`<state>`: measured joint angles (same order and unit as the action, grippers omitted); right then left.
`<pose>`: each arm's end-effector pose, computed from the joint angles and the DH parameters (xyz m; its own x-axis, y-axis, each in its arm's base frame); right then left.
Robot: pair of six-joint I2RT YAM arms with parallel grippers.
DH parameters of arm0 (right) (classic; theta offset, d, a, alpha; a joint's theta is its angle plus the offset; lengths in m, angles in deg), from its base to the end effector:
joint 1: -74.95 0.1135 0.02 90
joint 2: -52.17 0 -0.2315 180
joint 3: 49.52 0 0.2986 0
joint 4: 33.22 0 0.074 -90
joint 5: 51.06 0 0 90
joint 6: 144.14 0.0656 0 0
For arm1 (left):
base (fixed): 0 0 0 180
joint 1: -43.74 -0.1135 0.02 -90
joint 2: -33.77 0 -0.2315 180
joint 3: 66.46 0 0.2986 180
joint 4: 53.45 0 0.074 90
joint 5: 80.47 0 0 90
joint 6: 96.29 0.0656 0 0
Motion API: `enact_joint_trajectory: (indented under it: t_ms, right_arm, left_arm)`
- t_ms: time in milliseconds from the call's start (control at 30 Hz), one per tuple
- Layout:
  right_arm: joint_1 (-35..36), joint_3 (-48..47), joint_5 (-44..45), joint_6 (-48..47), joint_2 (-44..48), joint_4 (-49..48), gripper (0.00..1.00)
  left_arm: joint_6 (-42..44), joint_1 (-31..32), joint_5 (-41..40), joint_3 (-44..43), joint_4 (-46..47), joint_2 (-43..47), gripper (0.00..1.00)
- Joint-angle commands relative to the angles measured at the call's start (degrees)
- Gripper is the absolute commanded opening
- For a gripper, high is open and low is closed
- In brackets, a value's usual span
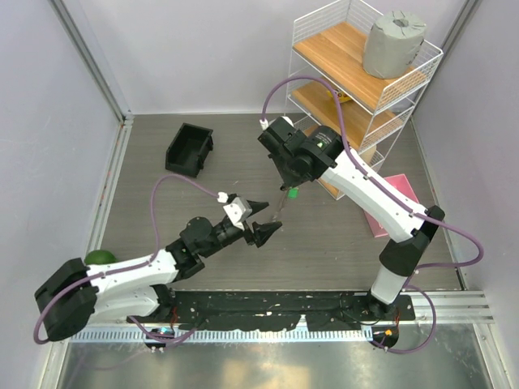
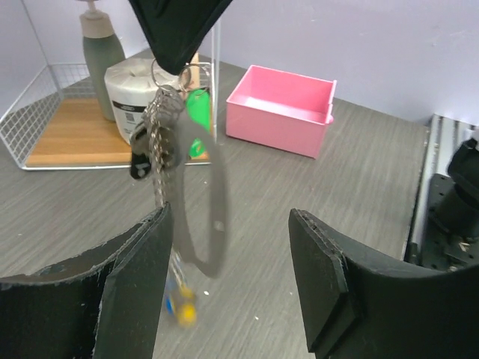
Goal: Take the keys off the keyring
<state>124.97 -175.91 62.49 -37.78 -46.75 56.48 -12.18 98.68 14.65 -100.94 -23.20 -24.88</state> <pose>0.2664 0.2769 0.3613 -0.7097 -0.4445 -0.5466 -0.3991 0.8930 -0.2080 0.1736 -0.2576 0.2037 -0.0284 -0.1375 -0.9901 0.8679 0.4880 -0.0926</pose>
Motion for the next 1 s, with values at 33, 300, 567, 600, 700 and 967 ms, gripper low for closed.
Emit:
enact_joint_trajectory:
  t_ms: [33,300,567,600,700,967]
  right_arm:
    - [0.1,-3.1,-1.1,1.9,0.7,6.2,0.05]
    - [-1.1,-2.5,-1.5,1.7,1.1,5.2,0.05]
    - [-3.3,-2.5,0.1,2.6,2.0,4.0,0.05]
    - [-3.3,-2.6,0.4,3.5,2.1,4.0,0.05]
    - [-3.8,-2.3,1.3,5.4,2.7,3.0,0.05]
    - [-4.2,-1.9,0.5,7.5,3.9,1.3,0.05]
  left_arm:
    - [2.5,0.3,-4.6,-3.4,13.3,-5.2,0.68]
    - [-0.3,0.3,-2.5,-6.7,6.8,-3.5,0.58]
    - [-1.4,3.7,-4.2,-7.9,2.9,-1.9,0.60]
    - [-1.2,4.6,-4.6,-8.0,3.8,-2.9,0.61]
    - [-0.4,6.4,-9.5,-7.3,13.0,-7.9,0.64]
    - [9.5,8.2,-18.0,-7.7,35.2,-25.6,0.65]
